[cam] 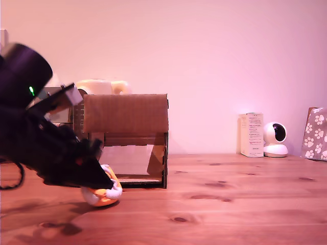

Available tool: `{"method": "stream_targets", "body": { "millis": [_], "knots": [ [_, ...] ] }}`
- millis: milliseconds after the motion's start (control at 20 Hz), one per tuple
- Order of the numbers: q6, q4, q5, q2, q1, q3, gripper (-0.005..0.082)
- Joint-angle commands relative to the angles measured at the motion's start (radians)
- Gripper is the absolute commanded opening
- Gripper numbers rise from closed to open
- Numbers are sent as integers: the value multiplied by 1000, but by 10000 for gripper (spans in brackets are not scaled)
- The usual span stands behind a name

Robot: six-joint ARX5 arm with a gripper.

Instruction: Drop the footbag into the cardboard dice tower

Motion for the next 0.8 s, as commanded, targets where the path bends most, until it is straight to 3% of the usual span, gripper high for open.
{"method": "stream_targets", "body": {
  "millis": [0, 350, 600, 750],
  "knots": [
    [3, -39, 7, -68, -3, -4, 56],
    [-3, -221, 7, -395, -3, -4, 56],
    [-11, -127, 13, -590, -3, 2, 56],
    [-10, -28, -3, -591, -3, 34, 57]
  ]
}}
